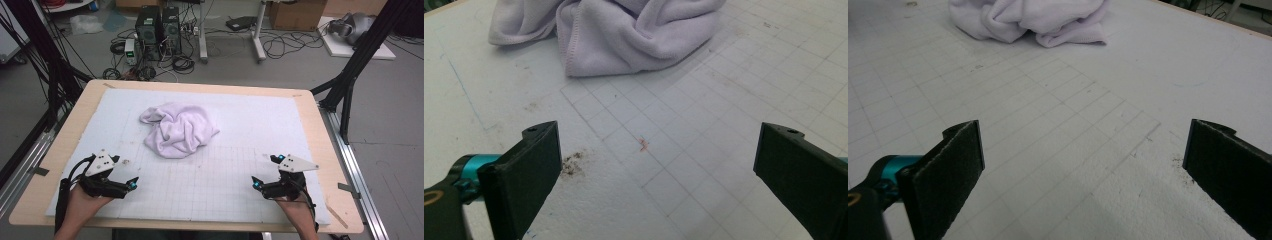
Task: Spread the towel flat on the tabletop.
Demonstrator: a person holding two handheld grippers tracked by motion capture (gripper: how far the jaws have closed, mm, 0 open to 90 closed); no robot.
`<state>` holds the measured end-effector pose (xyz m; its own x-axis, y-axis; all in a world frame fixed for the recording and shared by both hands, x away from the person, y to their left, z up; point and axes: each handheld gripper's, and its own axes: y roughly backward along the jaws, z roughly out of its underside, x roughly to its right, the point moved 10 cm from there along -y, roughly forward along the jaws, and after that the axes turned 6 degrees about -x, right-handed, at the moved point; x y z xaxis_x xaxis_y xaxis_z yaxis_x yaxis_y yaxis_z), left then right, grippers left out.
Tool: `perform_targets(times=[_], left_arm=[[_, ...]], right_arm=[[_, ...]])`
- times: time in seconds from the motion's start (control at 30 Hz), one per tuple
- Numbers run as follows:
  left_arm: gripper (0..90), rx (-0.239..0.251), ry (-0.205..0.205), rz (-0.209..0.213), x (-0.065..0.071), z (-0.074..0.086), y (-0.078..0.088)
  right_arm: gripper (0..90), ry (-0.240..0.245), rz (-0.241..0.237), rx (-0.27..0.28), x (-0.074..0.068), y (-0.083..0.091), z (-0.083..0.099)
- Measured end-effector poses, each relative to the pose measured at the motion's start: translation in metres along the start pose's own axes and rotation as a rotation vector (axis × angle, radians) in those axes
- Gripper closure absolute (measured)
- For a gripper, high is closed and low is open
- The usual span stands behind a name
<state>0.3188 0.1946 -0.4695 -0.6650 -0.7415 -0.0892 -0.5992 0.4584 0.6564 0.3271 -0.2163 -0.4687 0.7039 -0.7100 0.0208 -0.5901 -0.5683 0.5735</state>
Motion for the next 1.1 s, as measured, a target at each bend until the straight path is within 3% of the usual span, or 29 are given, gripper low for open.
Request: perform_targets(times=[0.77,1.1], left_arm=[[5.8,0.005,-0.002,-0.002,0.0,0.002,0.001],[5.8,0.015,0.014,-0.015,-0.003,0.0,0.001]], right_arm=[[2.1,0.005,-0.001,0.005,-0.005,-0.001,-0.004],[2.1,0.01,-0.049,-0.014,-0.01,-0.017,-0.023]])
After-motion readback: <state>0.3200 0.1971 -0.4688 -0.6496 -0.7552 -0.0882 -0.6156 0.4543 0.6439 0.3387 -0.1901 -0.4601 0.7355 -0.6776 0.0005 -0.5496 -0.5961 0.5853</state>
